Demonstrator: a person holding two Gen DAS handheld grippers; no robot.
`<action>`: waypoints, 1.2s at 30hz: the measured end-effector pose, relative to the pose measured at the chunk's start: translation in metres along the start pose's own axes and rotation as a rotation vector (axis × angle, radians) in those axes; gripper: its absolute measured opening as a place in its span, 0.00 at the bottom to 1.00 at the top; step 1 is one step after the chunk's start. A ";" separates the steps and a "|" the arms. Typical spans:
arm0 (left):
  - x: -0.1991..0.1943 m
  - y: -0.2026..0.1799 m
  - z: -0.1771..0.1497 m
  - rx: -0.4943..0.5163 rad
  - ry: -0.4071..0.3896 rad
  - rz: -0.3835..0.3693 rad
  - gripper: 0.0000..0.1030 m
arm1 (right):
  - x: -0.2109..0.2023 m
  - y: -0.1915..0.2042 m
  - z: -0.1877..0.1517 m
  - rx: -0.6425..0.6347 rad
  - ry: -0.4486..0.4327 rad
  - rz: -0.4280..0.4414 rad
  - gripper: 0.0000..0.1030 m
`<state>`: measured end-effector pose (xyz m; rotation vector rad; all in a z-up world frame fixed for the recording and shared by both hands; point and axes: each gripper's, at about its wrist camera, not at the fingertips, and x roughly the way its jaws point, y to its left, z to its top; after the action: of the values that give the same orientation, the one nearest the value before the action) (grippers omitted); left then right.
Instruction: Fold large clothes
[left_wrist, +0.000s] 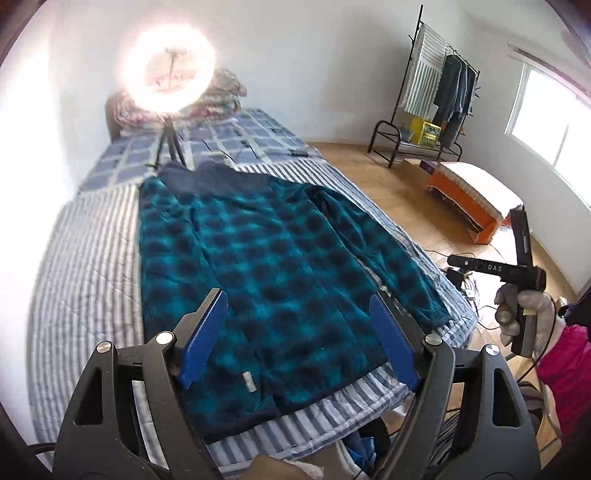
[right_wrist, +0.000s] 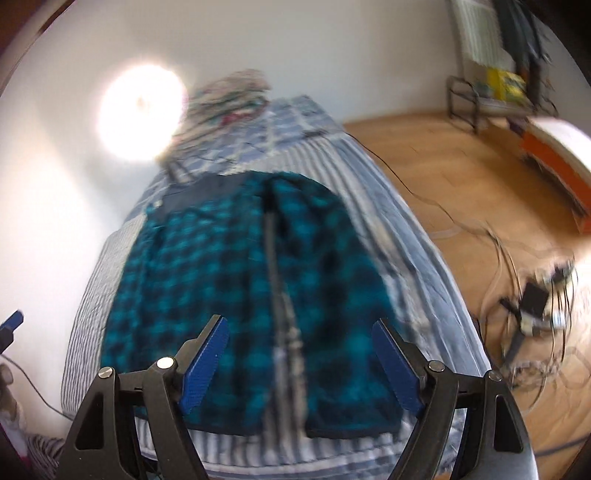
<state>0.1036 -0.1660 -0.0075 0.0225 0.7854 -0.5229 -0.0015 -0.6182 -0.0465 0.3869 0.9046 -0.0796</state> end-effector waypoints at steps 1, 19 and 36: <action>0.006 0.001 -0.001 -0.006 0.009 -0.008 0.79 | 0.003 -0.010 -0.004 0.019 0.007 -0.010 0.79; 0.075 -0.001 -0.014 -0.018 0.119 -0.072 0.79 | 0.068 -0.121 -0.066 0.327 0.122 0.135 0.57; 0.072 0.002 -0.009 -0.033 0.106 -0.093 0.77 | 0.058 -0.082 -0.054 0.224 0.118 0.120 0.05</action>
<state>0.1403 -0.1942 -0.0632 -0.0175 0.9015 -0.6002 -0.0248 -0.6696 -0.1458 0.6592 0.9907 -0.0487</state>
